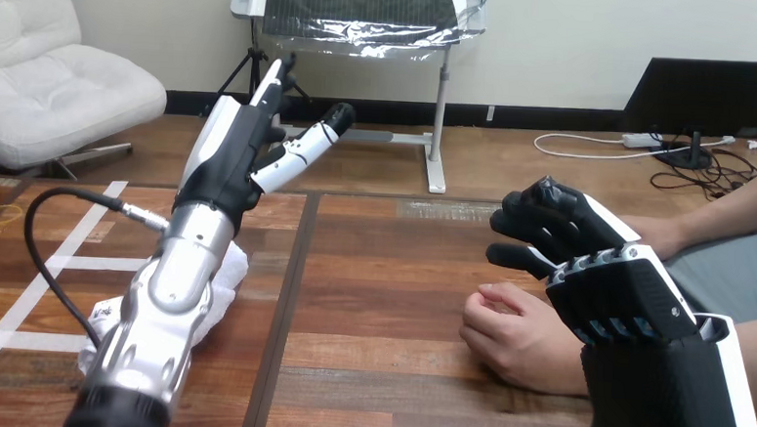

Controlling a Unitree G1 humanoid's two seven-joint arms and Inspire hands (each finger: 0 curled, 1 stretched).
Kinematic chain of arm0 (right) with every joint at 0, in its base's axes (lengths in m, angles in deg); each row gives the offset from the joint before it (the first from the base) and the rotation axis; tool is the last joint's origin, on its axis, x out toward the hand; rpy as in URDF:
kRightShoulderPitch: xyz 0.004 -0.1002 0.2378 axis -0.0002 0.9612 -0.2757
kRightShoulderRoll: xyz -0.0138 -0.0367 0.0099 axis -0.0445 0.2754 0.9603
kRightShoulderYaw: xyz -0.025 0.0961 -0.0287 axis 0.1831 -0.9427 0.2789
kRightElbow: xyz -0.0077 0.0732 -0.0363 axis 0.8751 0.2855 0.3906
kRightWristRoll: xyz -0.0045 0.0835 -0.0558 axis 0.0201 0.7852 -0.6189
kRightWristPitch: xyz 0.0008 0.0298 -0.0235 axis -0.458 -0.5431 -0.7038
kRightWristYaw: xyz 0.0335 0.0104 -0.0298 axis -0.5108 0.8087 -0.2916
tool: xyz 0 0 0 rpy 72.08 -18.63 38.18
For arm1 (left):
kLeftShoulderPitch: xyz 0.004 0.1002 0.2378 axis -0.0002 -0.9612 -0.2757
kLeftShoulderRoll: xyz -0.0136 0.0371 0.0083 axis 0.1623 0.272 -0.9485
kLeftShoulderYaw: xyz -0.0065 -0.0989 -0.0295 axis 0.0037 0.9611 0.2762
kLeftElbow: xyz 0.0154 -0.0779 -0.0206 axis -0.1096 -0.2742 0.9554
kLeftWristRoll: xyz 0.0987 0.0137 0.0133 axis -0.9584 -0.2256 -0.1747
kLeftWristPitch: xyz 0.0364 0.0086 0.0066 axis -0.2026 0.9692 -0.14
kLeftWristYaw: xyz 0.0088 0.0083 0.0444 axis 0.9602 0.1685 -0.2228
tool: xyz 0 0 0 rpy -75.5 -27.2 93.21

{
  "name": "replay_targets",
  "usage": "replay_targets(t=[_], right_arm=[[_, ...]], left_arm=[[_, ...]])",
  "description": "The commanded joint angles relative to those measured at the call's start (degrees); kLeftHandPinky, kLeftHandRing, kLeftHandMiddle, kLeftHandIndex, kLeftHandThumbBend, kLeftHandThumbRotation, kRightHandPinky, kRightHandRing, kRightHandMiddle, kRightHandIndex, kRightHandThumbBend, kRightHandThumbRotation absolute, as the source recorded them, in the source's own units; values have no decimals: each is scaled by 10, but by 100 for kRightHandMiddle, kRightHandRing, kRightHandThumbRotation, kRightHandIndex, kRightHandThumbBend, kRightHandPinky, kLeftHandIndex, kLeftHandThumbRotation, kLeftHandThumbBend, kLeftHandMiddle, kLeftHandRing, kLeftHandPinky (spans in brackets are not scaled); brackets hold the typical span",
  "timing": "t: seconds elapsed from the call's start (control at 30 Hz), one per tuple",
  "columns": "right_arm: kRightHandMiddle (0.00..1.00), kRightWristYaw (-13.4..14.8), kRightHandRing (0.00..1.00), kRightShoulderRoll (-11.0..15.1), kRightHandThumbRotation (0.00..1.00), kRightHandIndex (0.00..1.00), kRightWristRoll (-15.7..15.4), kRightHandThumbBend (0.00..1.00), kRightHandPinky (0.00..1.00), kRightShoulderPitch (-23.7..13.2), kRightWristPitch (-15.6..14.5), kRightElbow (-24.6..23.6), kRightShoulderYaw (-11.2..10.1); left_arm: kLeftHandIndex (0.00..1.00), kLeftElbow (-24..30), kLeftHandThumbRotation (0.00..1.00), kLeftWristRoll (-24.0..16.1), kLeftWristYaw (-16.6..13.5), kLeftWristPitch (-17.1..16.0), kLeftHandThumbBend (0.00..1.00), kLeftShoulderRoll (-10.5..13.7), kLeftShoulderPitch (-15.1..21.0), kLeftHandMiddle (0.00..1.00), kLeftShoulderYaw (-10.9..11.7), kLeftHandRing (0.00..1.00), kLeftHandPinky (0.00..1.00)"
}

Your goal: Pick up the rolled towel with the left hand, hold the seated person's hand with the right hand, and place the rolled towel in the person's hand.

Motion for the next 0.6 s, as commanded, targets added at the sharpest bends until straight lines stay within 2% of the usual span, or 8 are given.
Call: replay_targets(t=[0.0,0.23,0.4,0.57], right_arm=[[82,1,80,-7,100,81,2,90,74,-29,15,2,-8],[82,2,80,-8,100,82,-1,90,74,-28,18,4,-9],[82,2,80,-10,100,82,-2,90,74,-27,21,5,-8],[81,3,80,-11,100,81,-1,91,74,-25,20,4,-6]], left_arm=[[98,-77,63,-24,-31,9,57,16,95,92,-14,91,80],[97,-161,64,-69,-66,29,63,28,146,93,-39,89,75],[97,-211,64,-87,-80,40,66,33,174,94,-51,90,75],[96,-246,62,-113,-99,76,71,35,199,95,-70,93,79]])
